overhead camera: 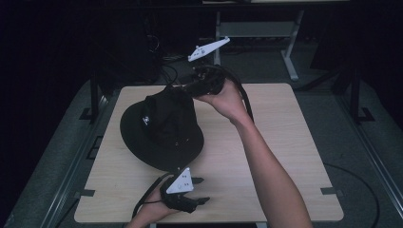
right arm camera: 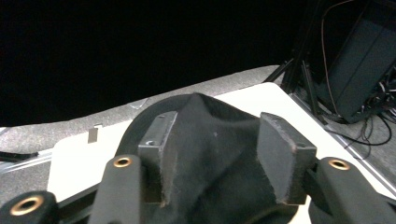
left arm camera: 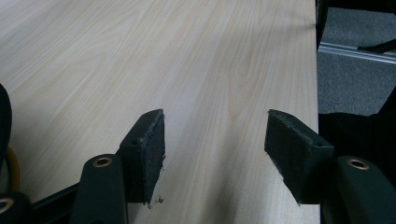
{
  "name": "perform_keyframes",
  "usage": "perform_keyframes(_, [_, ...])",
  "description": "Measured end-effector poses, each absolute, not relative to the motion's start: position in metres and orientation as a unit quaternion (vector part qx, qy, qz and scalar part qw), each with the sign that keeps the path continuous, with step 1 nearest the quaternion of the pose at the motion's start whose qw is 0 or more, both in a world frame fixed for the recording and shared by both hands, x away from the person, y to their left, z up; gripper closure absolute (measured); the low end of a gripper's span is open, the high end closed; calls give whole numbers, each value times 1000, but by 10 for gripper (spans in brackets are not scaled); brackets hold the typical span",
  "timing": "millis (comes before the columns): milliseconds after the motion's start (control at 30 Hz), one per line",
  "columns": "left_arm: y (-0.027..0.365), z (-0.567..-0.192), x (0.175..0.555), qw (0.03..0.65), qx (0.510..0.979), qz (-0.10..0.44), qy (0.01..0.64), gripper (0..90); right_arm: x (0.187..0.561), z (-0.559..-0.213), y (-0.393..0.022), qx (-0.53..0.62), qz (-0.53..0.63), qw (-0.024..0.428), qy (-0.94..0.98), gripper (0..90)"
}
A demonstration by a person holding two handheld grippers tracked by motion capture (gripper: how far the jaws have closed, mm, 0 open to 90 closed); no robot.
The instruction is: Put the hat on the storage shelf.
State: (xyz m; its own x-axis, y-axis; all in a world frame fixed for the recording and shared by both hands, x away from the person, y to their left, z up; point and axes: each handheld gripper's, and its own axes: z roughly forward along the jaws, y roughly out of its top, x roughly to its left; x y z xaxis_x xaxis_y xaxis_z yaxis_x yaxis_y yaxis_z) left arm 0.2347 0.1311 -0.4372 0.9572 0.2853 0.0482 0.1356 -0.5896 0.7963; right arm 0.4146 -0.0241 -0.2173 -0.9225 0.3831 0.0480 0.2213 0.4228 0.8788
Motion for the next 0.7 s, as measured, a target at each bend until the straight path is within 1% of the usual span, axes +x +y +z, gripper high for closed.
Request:
perform_keyframes(100, [131, -437, 235, 437, 887, 86, 120, 371, 414, -219, -29, 181, 504, 80, 840, 454])
perform_keyframes(200, [132, -438, 236, 436, 887, 84, 124, 369, 411, -221, -41, 190, 509, 85, 835, 421])
perform_keyframes(700, [128, -440, 237, 439, 885, 78, 133, 354, 405, -236, -78, 220, 517, 78, 823, 379])
